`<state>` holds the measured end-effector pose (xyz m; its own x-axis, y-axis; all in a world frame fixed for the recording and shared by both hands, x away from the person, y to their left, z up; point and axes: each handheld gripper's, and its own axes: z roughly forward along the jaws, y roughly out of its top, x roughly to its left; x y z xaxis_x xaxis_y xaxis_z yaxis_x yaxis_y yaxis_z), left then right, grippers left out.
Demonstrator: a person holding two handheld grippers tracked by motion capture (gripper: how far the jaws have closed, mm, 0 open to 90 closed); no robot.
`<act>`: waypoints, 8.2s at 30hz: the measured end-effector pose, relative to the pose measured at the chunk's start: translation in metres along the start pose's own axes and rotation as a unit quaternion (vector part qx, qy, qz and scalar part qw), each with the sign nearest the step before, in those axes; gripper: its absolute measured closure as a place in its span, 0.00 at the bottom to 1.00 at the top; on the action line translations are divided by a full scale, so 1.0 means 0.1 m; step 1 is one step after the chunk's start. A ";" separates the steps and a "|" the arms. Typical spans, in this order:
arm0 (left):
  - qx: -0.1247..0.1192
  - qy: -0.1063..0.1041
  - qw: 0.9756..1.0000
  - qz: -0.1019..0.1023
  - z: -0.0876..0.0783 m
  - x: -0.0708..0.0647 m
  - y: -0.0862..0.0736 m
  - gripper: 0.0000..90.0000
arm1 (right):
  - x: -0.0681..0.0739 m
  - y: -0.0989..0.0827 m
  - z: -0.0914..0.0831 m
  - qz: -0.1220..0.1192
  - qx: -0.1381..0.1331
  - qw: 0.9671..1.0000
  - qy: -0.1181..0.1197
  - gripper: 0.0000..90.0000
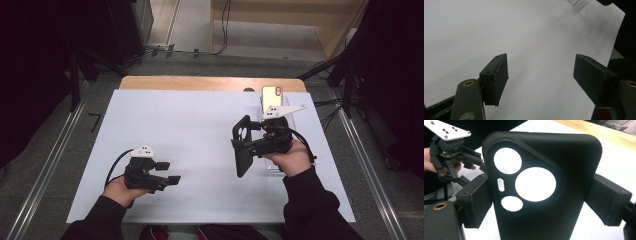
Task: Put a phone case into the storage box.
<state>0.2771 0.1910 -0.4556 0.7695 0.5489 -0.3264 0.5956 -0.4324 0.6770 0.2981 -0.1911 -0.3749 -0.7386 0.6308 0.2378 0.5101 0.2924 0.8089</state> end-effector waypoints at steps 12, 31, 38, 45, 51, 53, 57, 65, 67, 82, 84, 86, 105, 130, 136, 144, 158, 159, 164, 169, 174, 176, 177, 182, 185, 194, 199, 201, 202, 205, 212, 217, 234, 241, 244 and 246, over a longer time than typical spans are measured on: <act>-0.012 0.015 1.000 -0.018 -0.09 0.03 -0.04 0.31 | -0.15 0.10 -0.19 0.024 -0.021 0.999 -0.015 0.13; -0.009 0.017 0.999 -0.026 -0.12 0.04 -0.10 0.31 | -0.42 0.14 -0.64 0.066 -0.064 0.991 -0.093 0.13; -0.010 0.018 0.999 -0.031 -0.13 0.06 -0.10 0.31 | -0.53 0.08 -0.68 0.084 -0.066 0.984 -0.140 0.13; -0.010 0.019 0.999 -0.035 -0.14 0.08 -0.10 0.31 | -0.61 0.01 -0.72 0.100 -0.072 0.974 -0.191 0.13; -0.014 0.020 0.999 -0.035 -0.14 0.07 -0.09 0.31 | -0.74 -0.03 -0.70 0.108 -0.073 0.965 -0.226 0.13; -0.011 0.020 0.999 -0.033 -0.14 0.07 -0.09 0.31 | -0.78 -0.04 -0.67 0.112 -0.074 0.962 -0.239 0.13; -0.010 0.022 0.999 -0.033 -0.14 0.07 -0.09 0.31 | -0.89 -0.06 -0.60 0.123 -0.068 0.959 -0.246 0.13; -0.015 0.021 0.999 -0.036 -0.14 0.07 -0.09 0.31 | -1.05 -0.09 -0.43 0.131 -0.058 0.949 -0.281 0.13; -0.017 0.021 0.999 -0.036 -0.15 0.08 -0.09 0.31 | -1.08 -0.09 -0.38 0.135 -0.056 0.947 -0.286 0.13; -0.020 0.026 0.999 -0.037 -0.18 0.09 -0.09 0.31 | -1.35 -0.07 0.03 0.159 -0.046 0.930 -0.327 0.13; -0.020 0.026 0.999 -0.037 -0.18 0.09 -0.09 0.31 | -1.38 -0.08 0.07 0.161 -0.043 0.930 -0.328 0.13; -0.022 0.025 0.999 -0.037 -0.18 0.09 -0.09 0.31 | -1.41 -0.08 0.11 0.167 -0.043 0.928 -0.330 0.13; -0.028 0.016 0.999 -0.042 -0.18 0.11 -0.10 0.31 | -1.73 -0.01 0.45 0.189 -0.046 0.913 -0.359 0.13; -0.021 0.017 0.999 -0.039 -0.15 0.12 -0.09 0.31 | -1.94 0.14 0.60 0.186 -0.045 0.911 -0.366 0.12; -0.021 0.017 0.999 -0.040 -0.15 0.13 -0.09 0.32 | -1.95 0.12 0.66 0.184 -0.036 0.910 -0.369 0.12; -0.022 0.020 0.999 -0.039 -0.16 0.12 -0.09 0.32 | -1.96 0.10 0.69 0.182 -0.027 0.911 -0.370 0.11; -0.024 0.020 0.999 -0.040 -0.16 0.12 -0.08 0.32 | -1.98 0.08 0.69 0.178 -0.029 0.913 -0.365 0.11; -0.024 0.020 0.999 -0.040 -0.16 0.12 -0.08 0.32 | -1.98 0.08 0.69 0.180 -0.029 0.913 -0.365 0.11; -0.027 0.022 0.999 -0.038 -0.18 0.13 -0.08 0.32 | -2.00 0.07 0.68 0.179 -0.025 0.916 -0.357 0.11; -0.028 0.022 0.999 -0.038 -0.17 0.13 -0.08 0.32 | -2.01 0.06 0.70 0.180 -0.024 0.921 -0.345 0.09; -0.028 0.023 0.999 -0.039 -0.17 0.13 -0.09 0.32 | -2.01 0.06 0.68 0.183 -0.025 0.923 -0.338 0.07; -0.028 0.024 0.999 -0.040 -0.17 0.13 -0.09 0.32 | -2.01 0.06 0.68 0.182 -0.028 0.925 -0.332 0.00; -0.028 0.023 0.999 -0.040 -0.17 0.13 -0.08 0.32 | -2.01 0.06 0.67 0.178 -0.029 0.926 -0.332 0.00; -0.027 0.023 0.999 -0.038 -0.17 0.13 -0.08 0.32 | -1.98 0.08 0.63 0.177 -0.031 0.927 -0.330 0.00; -0.026 0.022 0.999 -0.038 -0.17 0.12 -0.08 0.32 | -1.95 0.11 0.58 0.186 -0.034 0.925 -0.329 0.00; -0.024 0.021 0.998 -0.045 -0.17 0.13 -0.07 0.32 | -1.81 0.21 0.40 0.190 -0.048 0.930 -0.313 0.00; -0.025 0.021 0.998 -0.045 -0.16 0.13 -0.06 0.32 | -1.71 0.24 0.35 0.175 -0.022 0.937 -0.302 0.00; -0.024 0.020 0.999 -0.044 -0.15 0.13 -0.05 0.32 | -1.66 0.25 0.34 0.164 -0.015 0.940 -0.297 0.00; -0.025 0.019 0.999 -0.044 -0.15 0.13 -0.05 0.32 | -1.63 0.26 0.32 0.163 -0.013 0.941 -0.296 0.00; -0.024 0.019 0.999 -0.043 -0.14 0.13 -0.04 0.32 | -1.56 0.27 0.29 0.161 -0.017 0.945 -0.283 0.00; -0.023 0.020 0.999 -0.043 -0.14 0.14 -0.03 0.32 | -1.38 0.28 0.22 0.149 -0.015 0.950 -0.272 0.12; -0.020 0.019 0.999 -0.042 -0.13 0.14 -0.03 0.32 | -1.31 0.24 0.22 0.149 -0.006 0.958 -0.244 0.13; -0.023 0.019 0.999 -0.041 -0.14 0.14 -0.02 0.32 | -1.07 0.03 0.24 0.130 -0.004 0.977 -0.167 0.21; -0.023 0.019 0.999 -0.040 -0.16 0.16 -0.02 0.32 | -0.94 0.00 0.21 0.113 0.018 0.984 -0.138 0.22; -0.025 0.019 0.999 -0.044 -0.16 0.16 -0.02 0.32 | -0.88 0.00 0.18 0.103 0.022 0.986 -0.126 0.22; -0.026 0.018 0.999 -0.043 -0.16 0.16 -0.02 0.32 | -0.84 -0.01 0.16 0.100 0.024 0.987 -0.121 0.22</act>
<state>0.2845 0.2122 -0.4519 0.7071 0.6082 -0.3607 0.6451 -0.3459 0.6814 0.3670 -0.2326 -0.4045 -0.4974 0.8305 0.2507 0.6594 0.1742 0.7313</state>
